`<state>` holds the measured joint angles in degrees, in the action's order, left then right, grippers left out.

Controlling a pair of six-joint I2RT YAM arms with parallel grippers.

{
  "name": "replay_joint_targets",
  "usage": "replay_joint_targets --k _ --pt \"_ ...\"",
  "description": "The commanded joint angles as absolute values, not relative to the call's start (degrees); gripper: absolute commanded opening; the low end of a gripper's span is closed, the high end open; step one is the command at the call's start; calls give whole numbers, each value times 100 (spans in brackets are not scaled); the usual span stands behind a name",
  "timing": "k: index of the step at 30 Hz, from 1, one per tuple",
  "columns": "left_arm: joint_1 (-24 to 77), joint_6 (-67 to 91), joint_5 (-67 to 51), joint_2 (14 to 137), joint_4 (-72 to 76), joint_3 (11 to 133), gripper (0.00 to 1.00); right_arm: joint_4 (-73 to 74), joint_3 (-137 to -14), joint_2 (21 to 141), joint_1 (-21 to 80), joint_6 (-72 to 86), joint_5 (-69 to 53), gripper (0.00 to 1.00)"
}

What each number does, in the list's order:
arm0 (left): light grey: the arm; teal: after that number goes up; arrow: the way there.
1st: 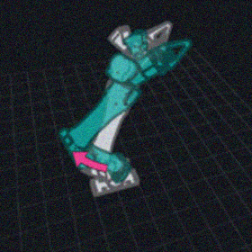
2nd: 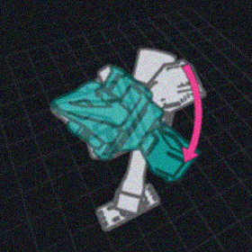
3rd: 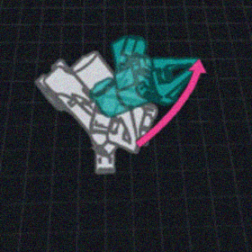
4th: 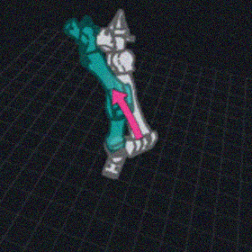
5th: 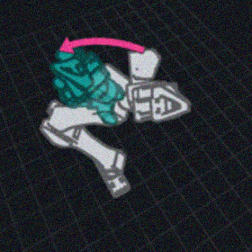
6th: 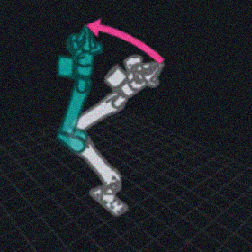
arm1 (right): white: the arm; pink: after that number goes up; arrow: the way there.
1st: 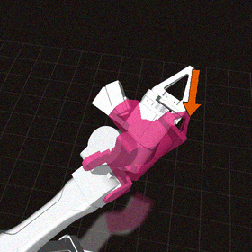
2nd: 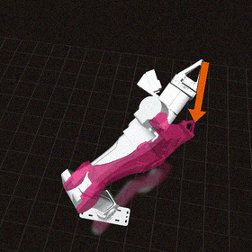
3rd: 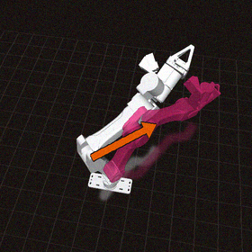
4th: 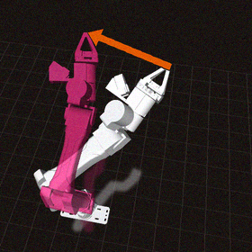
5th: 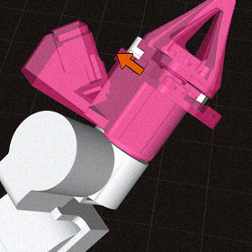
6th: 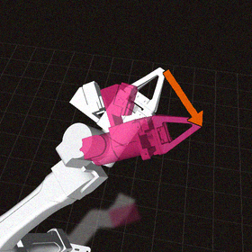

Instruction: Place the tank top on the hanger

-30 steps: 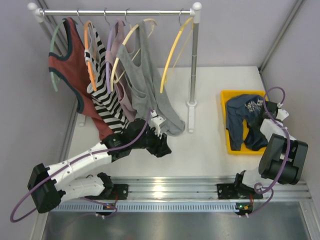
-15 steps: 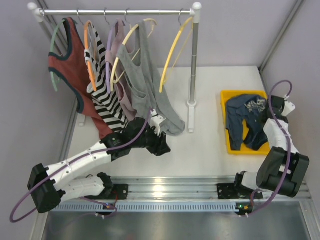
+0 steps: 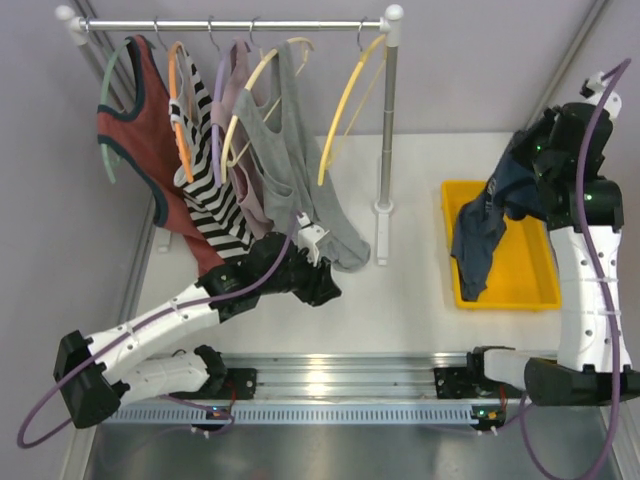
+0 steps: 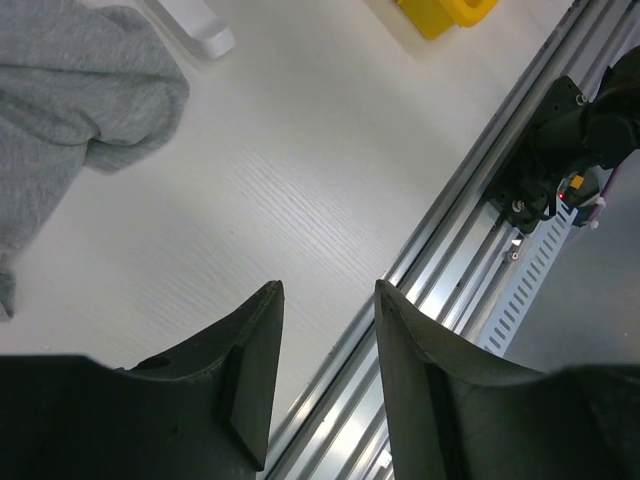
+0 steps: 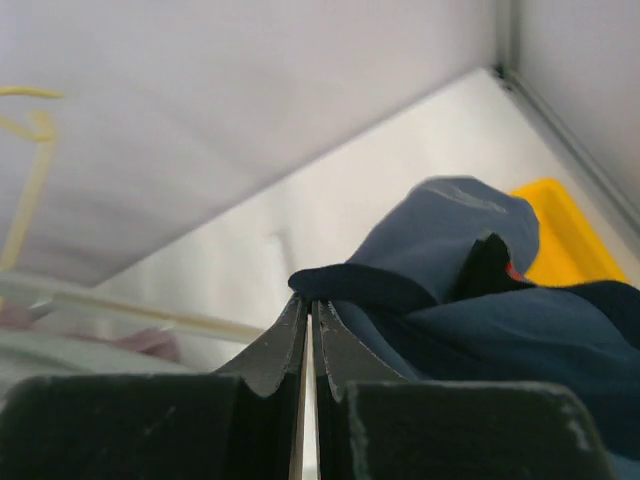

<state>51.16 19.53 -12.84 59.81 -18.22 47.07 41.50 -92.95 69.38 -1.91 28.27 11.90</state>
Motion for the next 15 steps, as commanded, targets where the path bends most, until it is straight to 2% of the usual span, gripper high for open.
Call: replay_joint_targets --k 1,4,8,12,15 --pt "5133 2012 -1055 5670 -1670 4957 47 4745 -10499 7127 752 2804 1168 0" --pt "5133 2039 -792 5450 -1696 4975 47 4869 -11115 7338 1456 2874 1483 0" --pt "5142 2127 -300 5125 -1801 5018 47 5027 -11452 7593 2957 2909 2003 0" --pt "5133 2241 237 4835 -1968 5062 48 4827 -10857 7454 4006 3163 2557 0" --pt "5133 2390 518 4580 -2056 4993 49 4466 -9419 7102 4648 3479 2785 0"
